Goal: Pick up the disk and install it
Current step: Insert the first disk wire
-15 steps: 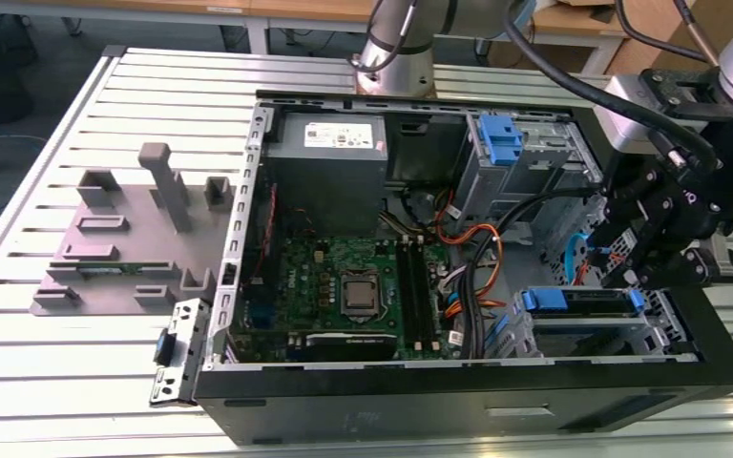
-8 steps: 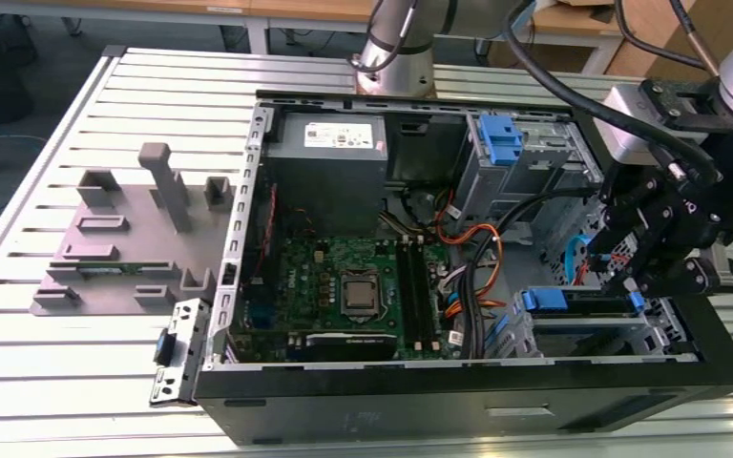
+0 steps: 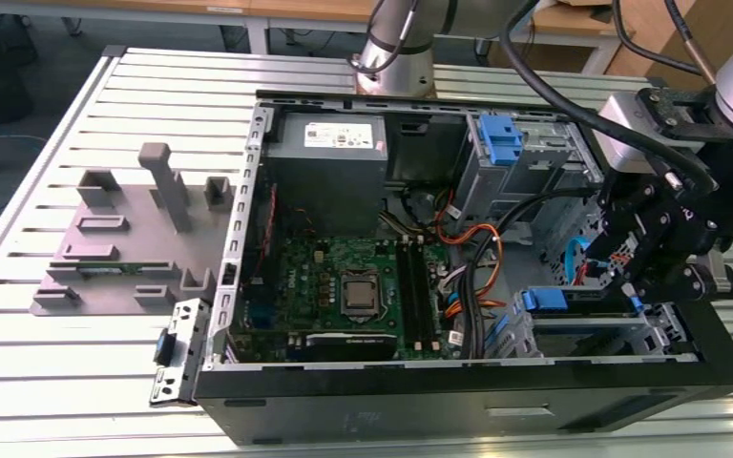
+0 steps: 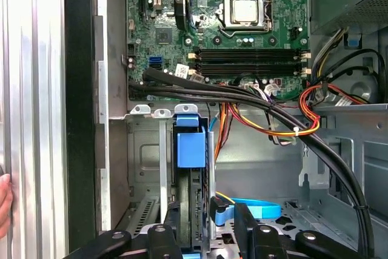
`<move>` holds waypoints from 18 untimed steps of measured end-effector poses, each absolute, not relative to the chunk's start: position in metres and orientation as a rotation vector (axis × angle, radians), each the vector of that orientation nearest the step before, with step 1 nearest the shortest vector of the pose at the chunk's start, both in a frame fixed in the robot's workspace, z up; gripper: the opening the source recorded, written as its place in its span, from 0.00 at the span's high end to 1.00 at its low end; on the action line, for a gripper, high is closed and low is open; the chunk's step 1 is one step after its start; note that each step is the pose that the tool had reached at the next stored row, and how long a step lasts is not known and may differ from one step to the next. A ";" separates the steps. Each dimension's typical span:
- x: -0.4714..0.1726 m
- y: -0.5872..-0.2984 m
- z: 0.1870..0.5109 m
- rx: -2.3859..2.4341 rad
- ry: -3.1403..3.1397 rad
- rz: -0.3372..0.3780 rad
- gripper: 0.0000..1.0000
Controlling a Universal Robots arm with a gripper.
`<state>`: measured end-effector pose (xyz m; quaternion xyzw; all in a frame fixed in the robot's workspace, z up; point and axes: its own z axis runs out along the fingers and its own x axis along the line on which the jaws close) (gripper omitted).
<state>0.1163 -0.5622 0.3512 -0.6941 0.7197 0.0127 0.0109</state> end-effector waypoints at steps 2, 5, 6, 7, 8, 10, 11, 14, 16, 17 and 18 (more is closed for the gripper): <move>0.116 -0.562 0.351 -2.166 2.245 0.040 0.52; 0.116 -0.562 0.351 -2.166 2.245 0.040 0.53; 0.116 -0.562 0.351 -2.166 2.245 0.040 0.60; 0.116 -0.562 0.351 -2.166 2.245 0.040 0.65; 0.116 -0.562 0.351 -2.166 2.245 0.040 0.65; 0.116 -0.562 0.351 -2.166 2.245 0.040 0.77; 0.116 -0.562 0.351 -2.166 2.245 0.040 0.77; 0.116 -0.562 0.351 -2.166 2.245 0.040 0.84; 0.116 -0.562 0.351 -2.166 2.245 0.040 0.84; 0.116 -0.562 0.351 -2.166 2.245 0.040 0.84; 0.116 -0.562 0.351 -2.166 2.245 0.040 0.84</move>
